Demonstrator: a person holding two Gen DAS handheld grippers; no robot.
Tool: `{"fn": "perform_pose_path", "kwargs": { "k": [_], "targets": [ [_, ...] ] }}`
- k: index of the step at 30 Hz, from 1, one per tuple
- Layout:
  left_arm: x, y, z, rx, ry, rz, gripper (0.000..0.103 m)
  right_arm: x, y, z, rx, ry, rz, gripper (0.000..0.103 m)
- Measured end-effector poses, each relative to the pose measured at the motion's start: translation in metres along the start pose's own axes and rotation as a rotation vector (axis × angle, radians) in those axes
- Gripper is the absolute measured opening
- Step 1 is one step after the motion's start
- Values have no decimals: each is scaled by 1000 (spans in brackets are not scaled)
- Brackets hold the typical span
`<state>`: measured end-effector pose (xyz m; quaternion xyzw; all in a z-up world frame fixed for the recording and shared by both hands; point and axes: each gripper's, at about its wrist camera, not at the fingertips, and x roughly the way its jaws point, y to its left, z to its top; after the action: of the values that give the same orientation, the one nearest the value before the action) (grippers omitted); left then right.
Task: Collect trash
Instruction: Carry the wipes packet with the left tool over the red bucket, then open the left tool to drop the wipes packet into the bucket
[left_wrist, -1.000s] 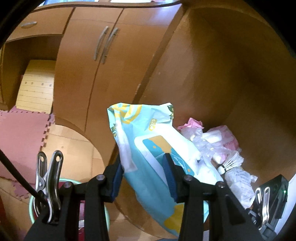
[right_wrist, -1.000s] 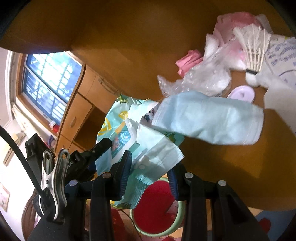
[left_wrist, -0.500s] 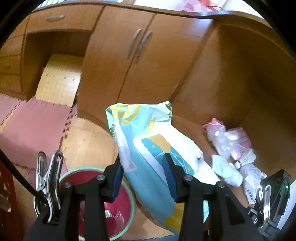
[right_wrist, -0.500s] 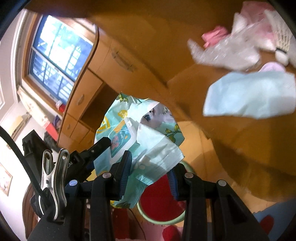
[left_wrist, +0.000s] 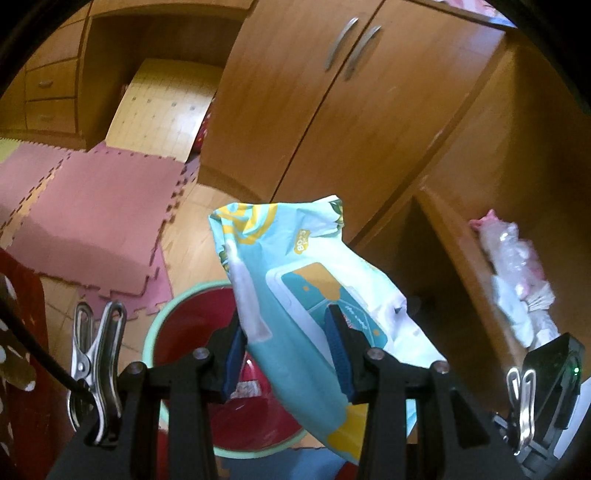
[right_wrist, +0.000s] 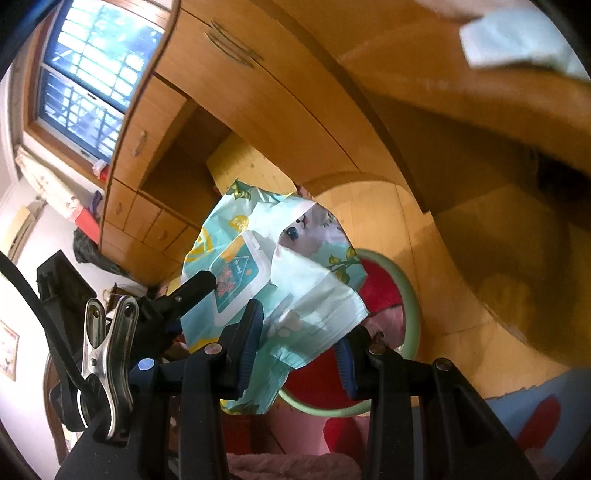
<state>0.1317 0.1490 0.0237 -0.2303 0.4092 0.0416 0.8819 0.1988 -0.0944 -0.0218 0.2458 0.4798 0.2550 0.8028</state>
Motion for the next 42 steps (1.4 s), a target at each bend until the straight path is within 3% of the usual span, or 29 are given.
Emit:
{"fn": "perform_pose_path", "kwargs": {
  "k": [17,28,42],
  "targets": [
    [48,36,-12,-65,141,83,43,55,-17,-21,40,125,-93,40],
    [48,42,-12,-68,152,113,42,58,-28,-20,77,139,-126,51],
    [36,20,-13,0,145,79,42,52,-8,-22,14,148,-99,51]
  ]
}}
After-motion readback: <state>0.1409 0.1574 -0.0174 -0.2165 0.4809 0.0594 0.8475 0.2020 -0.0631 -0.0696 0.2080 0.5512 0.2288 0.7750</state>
